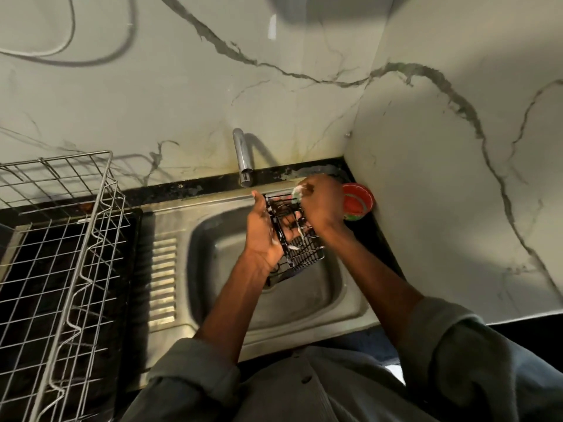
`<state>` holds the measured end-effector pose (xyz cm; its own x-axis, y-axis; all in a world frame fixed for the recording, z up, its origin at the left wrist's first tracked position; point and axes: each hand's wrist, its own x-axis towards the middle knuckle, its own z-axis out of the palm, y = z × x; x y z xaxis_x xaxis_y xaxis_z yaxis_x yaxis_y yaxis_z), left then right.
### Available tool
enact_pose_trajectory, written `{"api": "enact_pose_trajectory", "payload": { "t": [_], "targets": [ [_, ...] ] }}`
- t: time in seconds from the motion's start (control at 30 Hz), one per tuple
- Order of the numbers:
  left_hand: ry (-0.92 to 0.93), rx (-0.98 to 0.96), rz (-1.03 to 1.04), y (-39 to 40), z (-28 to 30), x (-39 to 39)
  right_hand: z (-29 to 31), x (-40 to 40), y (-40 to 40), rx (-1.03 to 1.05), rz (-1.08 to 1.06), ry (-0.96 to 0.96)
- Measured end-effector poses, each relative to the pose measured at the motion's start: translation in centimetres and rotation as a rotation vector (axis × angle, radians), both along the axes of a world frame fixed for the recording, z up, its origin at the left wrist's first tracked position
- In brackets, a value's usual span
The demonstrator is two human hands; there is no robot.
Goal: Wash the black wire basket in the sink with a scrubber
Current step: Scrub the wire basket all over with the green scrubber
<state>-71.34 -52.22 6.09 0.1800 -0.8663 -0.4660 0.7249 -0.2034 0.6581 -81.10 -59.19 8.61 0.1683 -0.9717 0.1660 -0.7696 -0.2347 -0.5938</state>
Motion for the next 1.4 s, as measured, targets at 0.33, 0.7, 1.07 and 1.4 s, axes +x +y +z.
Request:
{"api": "enact_pose_trajectory", "payload": {
  "t": [0.33,0.7,1.07,1.4],
  "targets": [
    [0.136,-0.04,0.196,0.6,0.3,2.1,-3.6,-2.0,6.3,-0.132,0.184,-0.121],
    [0.116,0.089,0.306,0.7,0.7,1.4,-1.7,0.8,5.8,0.316,-0.155,-0.766],
    [-0.002,0.07,0.1,4.0,-0.2,0.9,0.4,3.3,4.5,0.203,0.044,-0.669],
    [0.113,-0.022,0.14,3.7,0.0,1.5,1.1,1.0,5.5,-0.19,0.141,-0.098]
  ]
}}
